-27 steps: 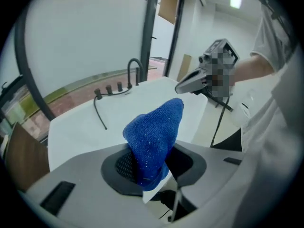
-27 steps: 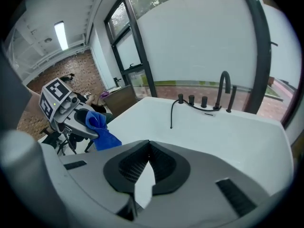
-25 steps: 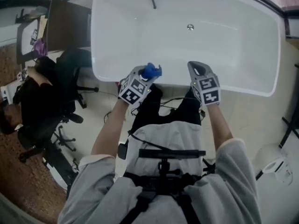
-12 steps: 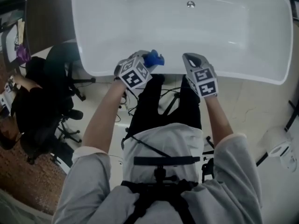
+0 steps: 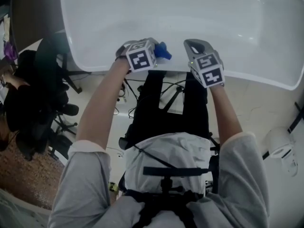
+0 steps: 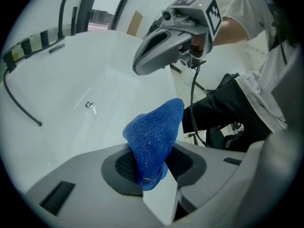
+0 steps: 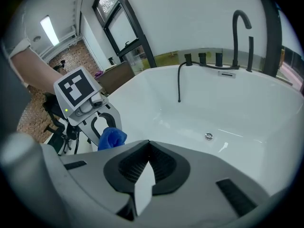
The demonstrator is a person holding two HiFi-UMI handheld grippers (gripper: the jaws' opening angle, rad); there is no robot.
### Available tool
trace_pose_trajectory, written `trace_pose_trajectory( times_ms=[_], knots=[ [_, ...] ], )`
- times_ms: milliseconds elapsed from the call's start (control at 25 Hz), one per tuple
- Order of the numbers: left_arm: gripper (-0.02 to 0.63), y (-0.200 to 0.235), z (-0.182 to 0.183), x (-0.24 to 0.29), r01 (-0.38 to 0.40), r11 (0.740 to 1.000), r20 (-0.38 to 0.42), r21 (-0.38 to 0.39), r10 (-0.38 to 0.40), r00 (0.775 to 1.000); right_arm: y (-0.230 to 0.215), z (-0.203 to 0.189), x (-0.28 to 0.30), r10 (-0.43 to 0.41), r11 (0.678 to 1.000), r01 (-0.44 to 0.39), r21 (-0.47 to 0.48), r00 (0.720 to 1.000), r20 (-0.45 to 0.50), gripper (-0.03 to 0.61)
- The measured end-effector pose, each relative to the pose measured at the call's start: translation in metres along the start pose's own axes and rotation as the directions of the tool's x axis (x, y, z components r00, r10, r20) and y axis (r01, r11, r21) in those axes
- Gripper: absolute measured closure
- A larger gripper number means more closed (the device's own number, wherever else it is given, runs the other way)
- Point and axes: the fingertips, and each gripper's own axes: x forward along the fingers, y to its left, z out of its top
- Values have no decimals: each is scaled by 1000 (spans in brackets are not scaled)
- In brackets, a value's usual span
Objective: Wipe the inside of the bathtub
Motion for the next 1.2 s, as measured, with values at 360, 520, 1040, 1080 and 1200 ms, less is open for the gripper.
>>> trace_pose_trajectory(
  times_ms=[360,520,1040,1080,1200],
  knots=[
    [492,-3,11,45,204,979,-19,25,-204,979,-11,-23,27,4,1000,-3,9,999,-50,569],
    [503,3,16,65,255,967,-10,20,-254,967,-25,-25,39,-2,1000,3,18,999,-53,569],
    [518,14,17,96,274,958,74,-81,-268,961,-46,-39,58,-19,999,22,41,997,-75,569],
    [518,15,18,97,272,959,78,-83,-266,961,-47,-40,60,-18,999,21,42,997,-78,569],
    [520,18,17,102,274,957,87,-91,-267,960,-51,-40,66,-16,999,20,46,996,-85,569]
  ],
)
